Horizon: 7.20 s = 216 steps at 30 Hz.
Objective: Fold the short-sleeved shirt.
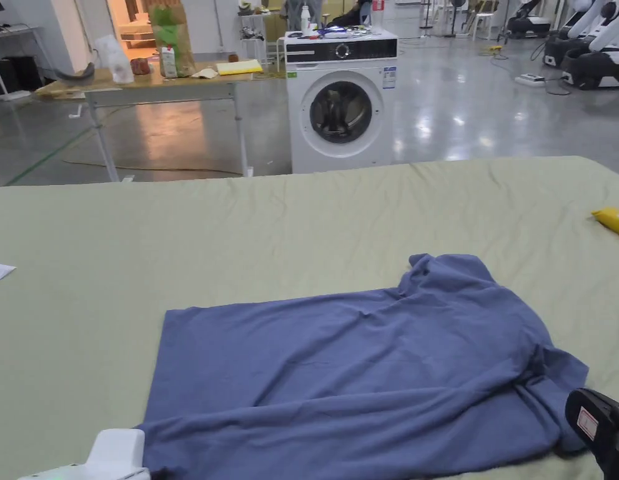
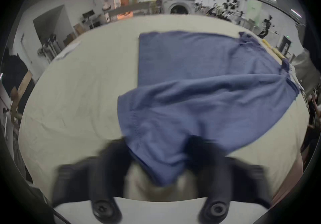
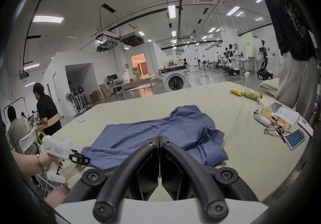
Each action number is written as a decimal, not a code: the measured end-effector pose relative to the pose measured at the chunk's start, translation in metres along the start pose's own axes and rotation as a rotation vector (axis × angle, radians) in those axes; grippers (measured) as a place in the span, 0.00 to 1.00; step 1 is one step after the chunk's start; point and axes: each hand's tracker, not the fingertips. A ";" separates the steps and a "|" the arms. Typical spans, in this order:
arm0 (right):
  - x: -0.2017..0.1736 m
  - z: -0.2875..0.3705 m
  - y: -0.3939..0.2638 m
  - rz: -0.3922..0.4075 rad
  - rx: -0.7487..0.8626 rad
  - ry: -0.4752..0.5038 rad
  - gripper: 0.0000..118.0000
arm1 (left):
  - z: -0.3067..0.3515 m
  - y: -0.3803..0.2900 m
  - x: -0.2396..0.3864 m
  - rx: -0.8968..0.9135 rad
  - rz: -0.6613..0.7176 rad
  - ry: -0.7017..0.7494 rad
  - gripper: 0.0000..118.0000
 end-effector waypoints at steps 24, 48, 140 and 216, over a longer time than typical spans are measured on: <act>0.132 -0.193 -0.025 0.098 -0.795 -0.254 0.70 | 0.026 0.006 -0.009 0.027 0.065 -0.030 0.00; 0.121 -0.047 -0.043 -0.164 -0.827 -0.135 0.06 | 0.081 -0.049 -0.043 -0.161 0.035 -0.191 0.10; 0.141 -0.304 0.099 -0.118 -0.383 -0.249 0.00 | -0.031 0.156 -0.067 0.184 0.114 -0.052 0.00; -0.116 -0.002 0.024 0.270 0.134 -0.063 0.00 | -0.051 -0.062 -0.175 -0.100 0.997 -1.074 0.81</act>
